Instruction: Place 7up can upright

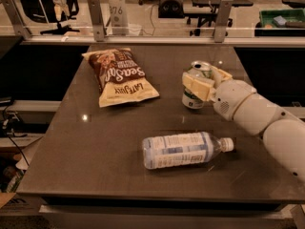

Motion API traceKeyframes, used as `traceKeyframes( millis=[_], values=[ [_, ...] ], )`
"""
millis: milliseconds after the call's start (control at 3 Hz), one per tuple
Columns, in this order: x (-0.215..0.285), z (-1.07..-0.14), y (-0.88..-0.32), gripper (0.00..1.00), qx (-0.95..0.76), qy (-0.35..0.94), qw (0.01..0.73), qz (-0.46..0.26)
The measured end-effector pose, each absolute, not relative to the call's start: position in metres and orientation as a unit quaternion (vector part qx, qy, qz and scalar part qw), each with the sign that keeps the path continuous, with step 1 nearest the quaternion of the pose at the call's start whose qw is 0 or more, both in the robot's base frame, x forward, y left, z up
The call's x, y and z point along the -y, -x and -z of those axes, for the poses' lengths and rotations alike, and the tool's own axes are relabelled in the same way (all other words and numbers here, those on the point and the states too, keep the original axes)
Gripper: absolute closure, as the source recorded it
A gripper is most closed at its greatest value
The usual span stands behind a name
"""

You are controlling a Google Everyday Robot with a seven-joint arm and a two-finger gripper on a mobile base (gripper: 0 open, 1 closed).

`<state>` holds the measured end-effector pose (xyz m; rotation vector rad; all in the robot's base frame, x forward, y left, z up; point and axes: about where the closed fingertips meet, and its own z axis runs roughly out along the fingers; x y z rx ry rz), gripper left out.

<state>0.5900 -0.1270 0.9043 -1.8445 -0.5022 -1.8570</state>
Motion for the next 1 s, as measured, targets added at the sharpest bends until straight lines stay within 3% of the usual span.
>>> traceKeyframes(
  millis=[333,667,1000],
  values=[
    [0.1263,-0.9012,-0.5875,0.15,0.193,0.669,0.238,0.677],
    [0.1250,-0.9049,-0.5846,0.00,0.175,0.678,0.243,0.671],
    [0.1246,-0.9045,-0.5846,0.00,0.175,0.678,0.243,0.671]
  ],
)
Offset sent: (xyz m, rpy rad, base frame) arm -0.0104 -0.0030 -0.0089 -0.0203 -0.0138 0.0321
